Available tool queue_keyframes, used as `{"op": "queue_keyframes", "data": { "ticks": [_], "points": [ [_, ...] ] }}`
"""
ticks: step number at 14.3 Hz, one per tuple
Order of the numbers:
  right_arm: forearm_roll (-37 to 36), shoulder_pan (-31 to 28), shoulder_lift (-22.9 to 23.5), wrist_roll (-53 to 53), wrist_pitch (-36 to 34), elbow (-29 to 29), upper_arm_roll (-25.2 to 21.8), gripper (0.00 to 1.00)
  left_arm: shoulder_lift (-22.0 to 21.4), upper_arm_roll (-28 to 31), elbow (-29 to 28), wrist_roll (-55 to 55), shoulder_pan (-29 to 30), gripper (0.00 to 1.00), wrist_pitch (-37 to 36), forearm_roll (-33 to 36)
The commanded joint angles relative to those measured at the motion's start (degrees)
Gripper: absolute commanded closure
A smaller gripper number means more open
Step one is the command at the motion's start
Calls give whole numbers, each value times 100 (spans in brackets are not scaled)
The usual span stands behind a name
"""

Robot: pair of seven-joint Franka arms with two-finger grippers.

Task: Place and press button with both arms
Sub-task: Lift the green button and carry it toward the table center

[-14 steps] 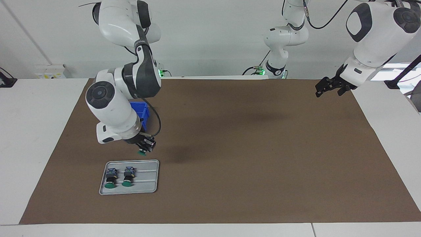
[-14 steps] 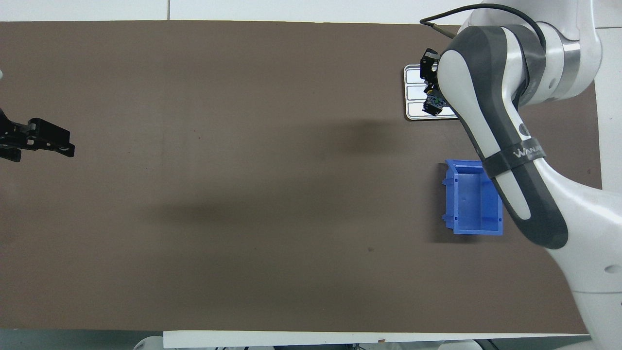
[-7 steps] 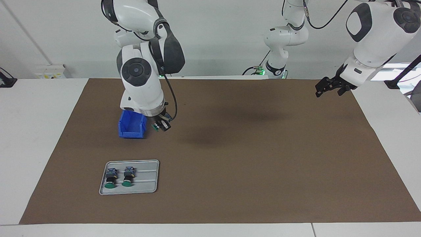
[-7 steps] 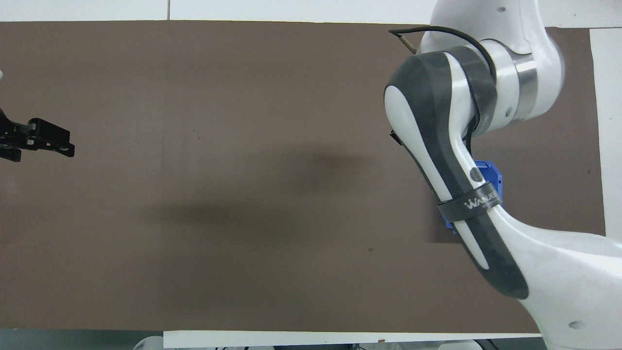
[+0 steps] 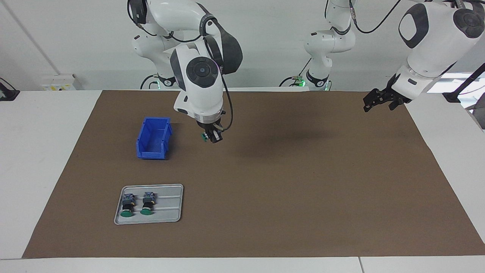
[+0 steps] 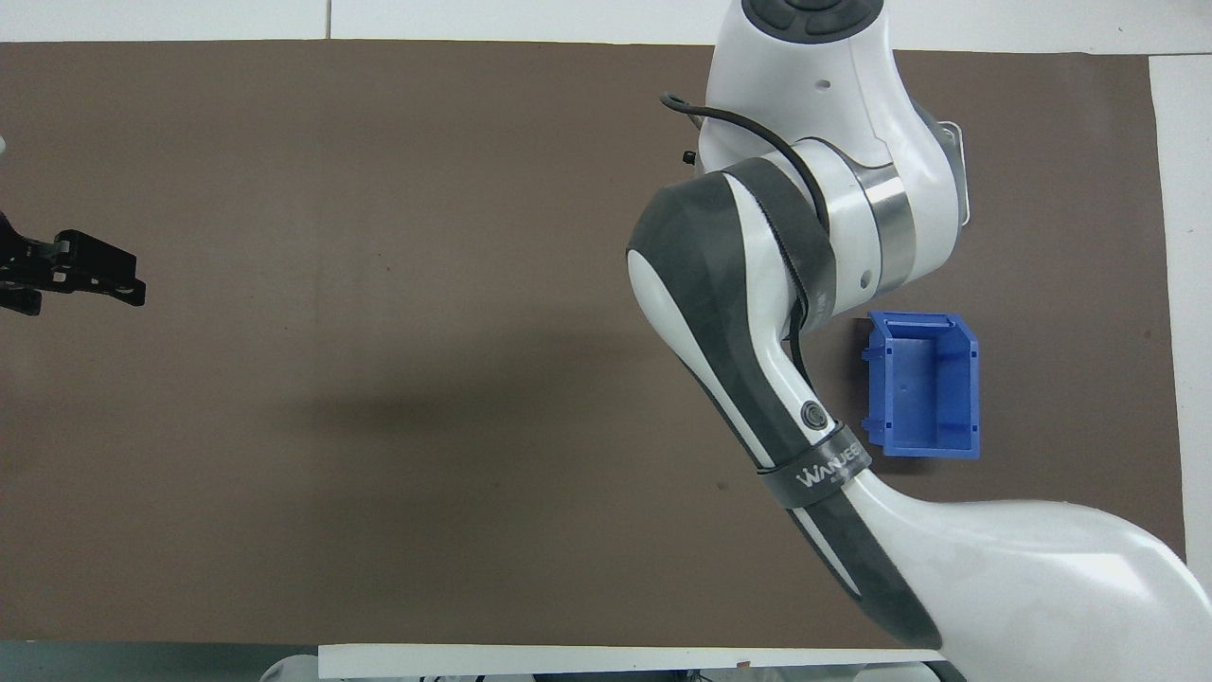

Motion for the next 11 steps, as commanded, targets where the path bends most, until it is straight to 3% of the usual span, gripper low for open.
{"op": "queue_keyframes", "data": {
  "ticks": [1, 6, 11],
  "points": [
    [137, 334, -95, 632, 109, -134, -102, 97, -116, -15, -128, 52, 37, 0, 80, 19],
    [303, 774, -192, 1293, 414, -414, -93, 97, -116, -15, -128, 52, 37, 0, 80, 19],
    [348, 792, -832, 1311, 1776, -2047, 126, 97, -116, -15, -128, 43, 28, 0, 71, 19]
  ]
}}
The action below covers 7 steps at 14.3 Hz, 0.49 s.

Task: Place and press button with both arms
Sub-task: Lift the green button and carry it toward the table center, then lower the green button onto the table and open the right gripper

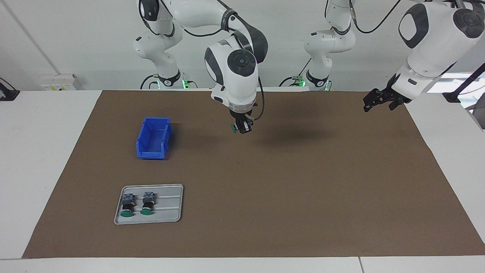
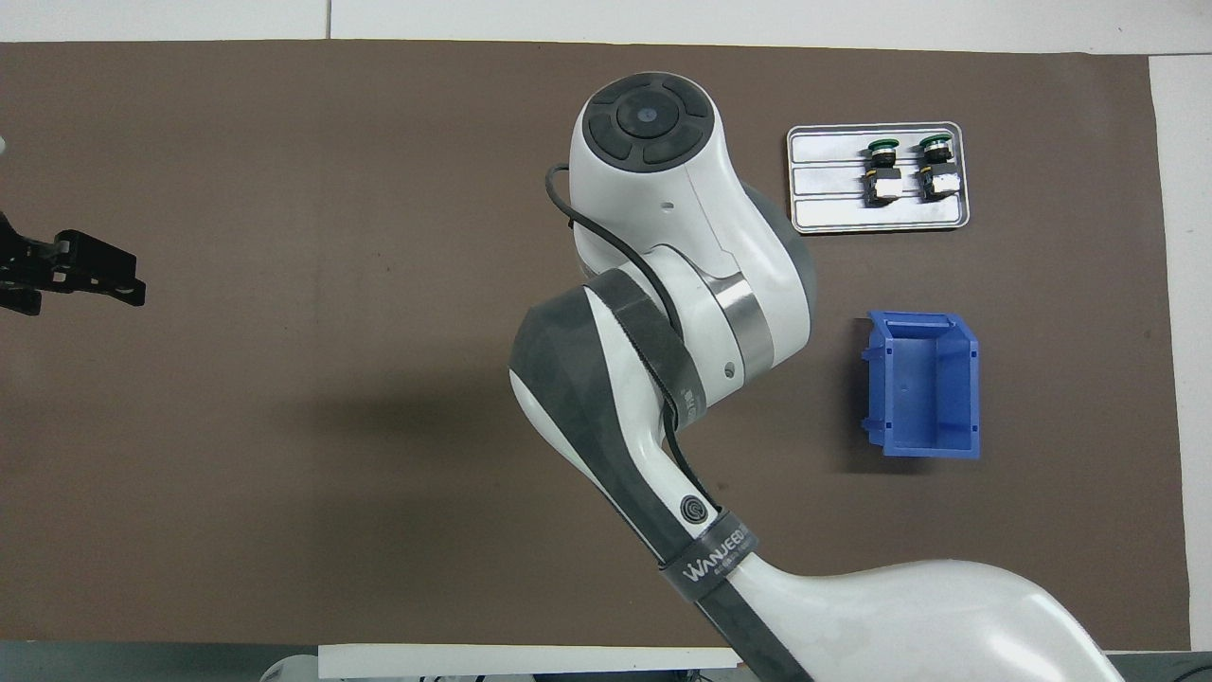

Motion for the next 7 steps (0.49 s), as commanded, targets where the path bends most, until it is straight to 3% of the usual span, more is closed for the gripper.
{"op": "queue_keyframes", "data": {
  "ticks": [1, 7],
  "points": [
    [103, 3, -674, 27, 920, -1331, 173, 97, -116, -15, -119, 43, 28, 0, 80, 19],
    [95, -5, -728, -140, 1862, -2133, 340, 97, -116, -15, -128, 52, 54, 0, 80, 19]
  ]
}}
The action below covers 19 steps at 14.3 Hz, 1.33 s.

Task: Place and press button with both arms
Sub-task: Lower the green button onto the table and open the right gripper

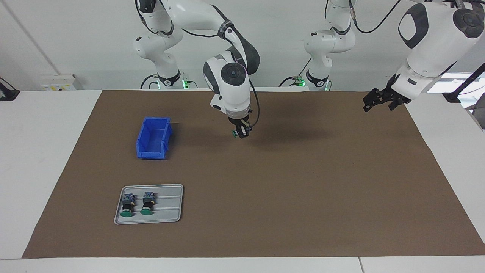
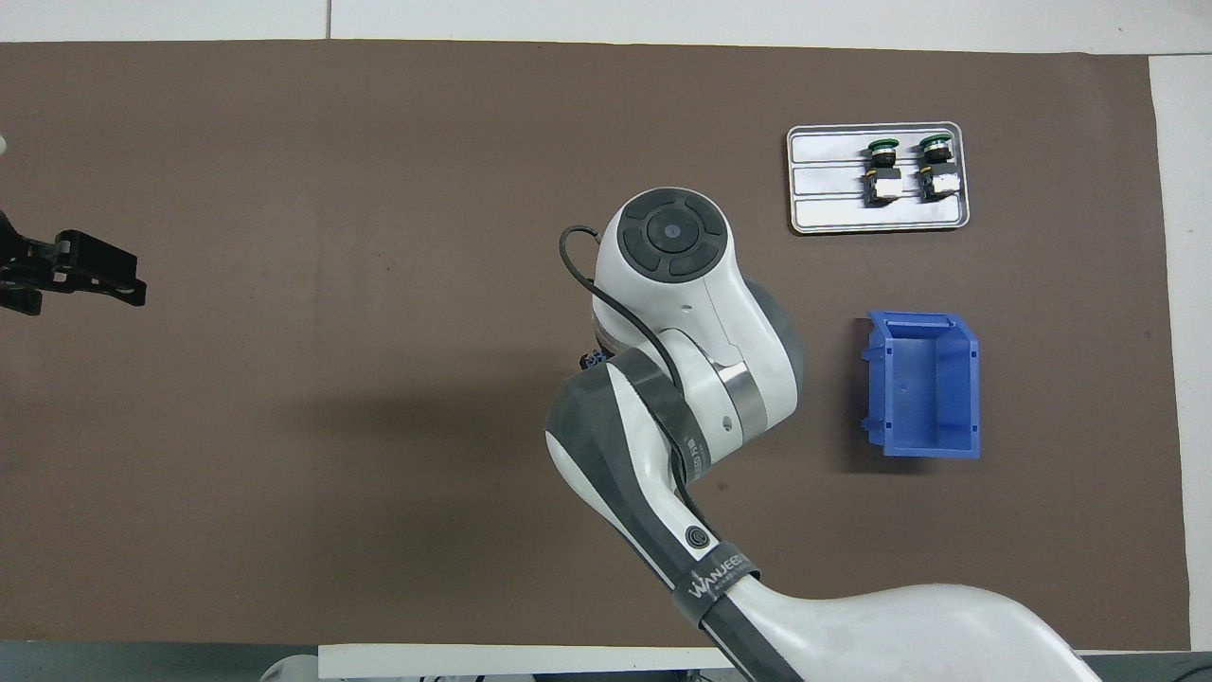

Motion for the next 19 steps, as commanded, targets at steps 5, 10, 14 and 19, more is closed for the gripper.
{"op": "queue_keyframes", "data": {
  "ticks": [5, 10, 14, 19],
  "points": [
    [126, -50, 4, 83, 878, -671, 97, 97, -116, -11, -128, 34, 46, 0, 71, 19],
    [309, -85, -23, 830, 1037, -883, 105, 97, -116, -11, -128, 25, 28, 0, 80, 19],
    [504, -41, 47, 1113, 1318, -971, 105, 97, -116, -11, -128, 34, 11, 0, 18, 28],
    [513, 99, 399, 1148, 1802, -1024, 193, 97, -125, -20, -137, 69, 2, 0, 44, 19]
  ]
}}
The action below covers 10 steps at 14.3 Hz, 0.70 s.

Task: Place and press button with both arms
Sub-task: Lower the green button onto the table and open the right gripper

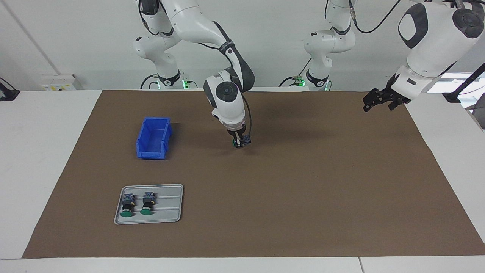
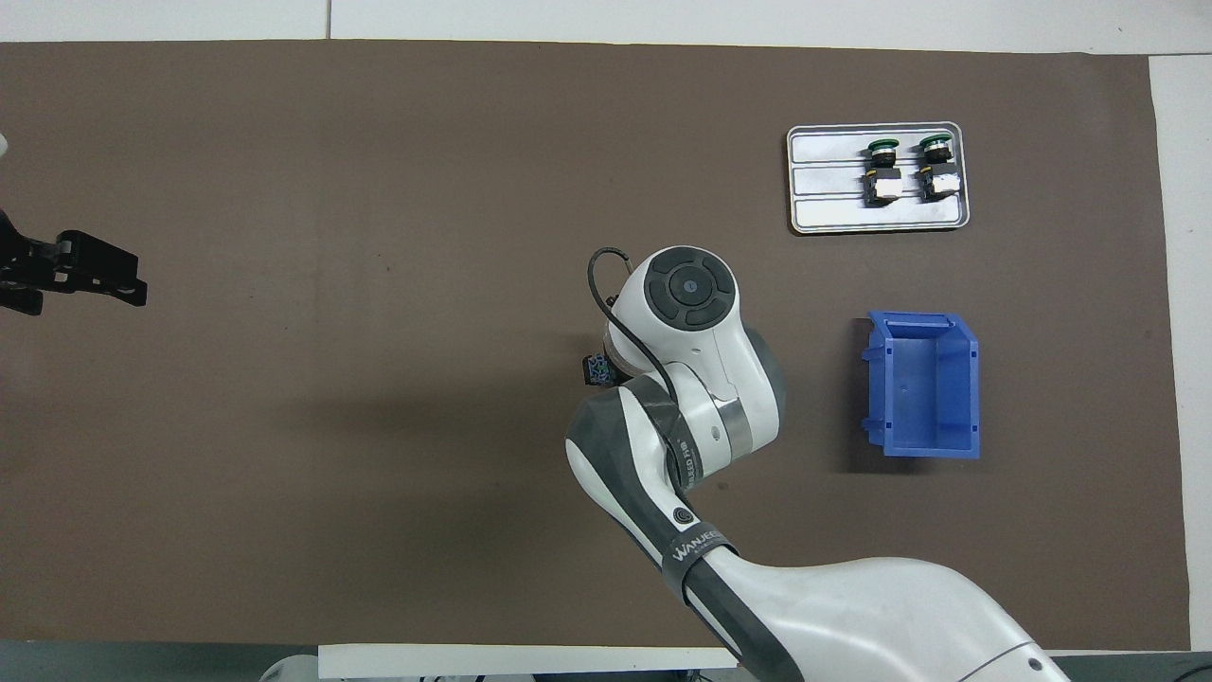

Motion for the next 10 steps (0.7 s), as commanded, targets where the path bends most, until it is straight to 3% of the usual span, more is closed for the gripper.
{"op": "queue_keyframes", "data": {
  "ticks": [1, 2, 3, 4, 6, 10],
  "points": [
    [94, 91, 92, 115, 191, -50, 73, 96, -125, -7, -137, 69, -5, 0, 45, 19],
    [94, 100, 92, 115, 173, -50, 73, 89, -125, -7, -137, 69, -5, 0, 45, 19],
    [94, 100, 92, 115, 121, -41, 73, 66, -125, -7, -146, 69, -5, 0, 45, 19],
    [94, 91, 92, 106, 42, -15, 73, 34, -134, -7, -154, 60, -14, 0, 53, 19],
    [-3, 91, 83, -8, -344, 81, 64, 2, -134, -7, -155, 16, -23, 0, 54, 19],
    [-12, 21, 31, -631, -898, 336, 3, 1, -143, -7, -155, -753, -23, 0, -52, 19]
  ]
}}
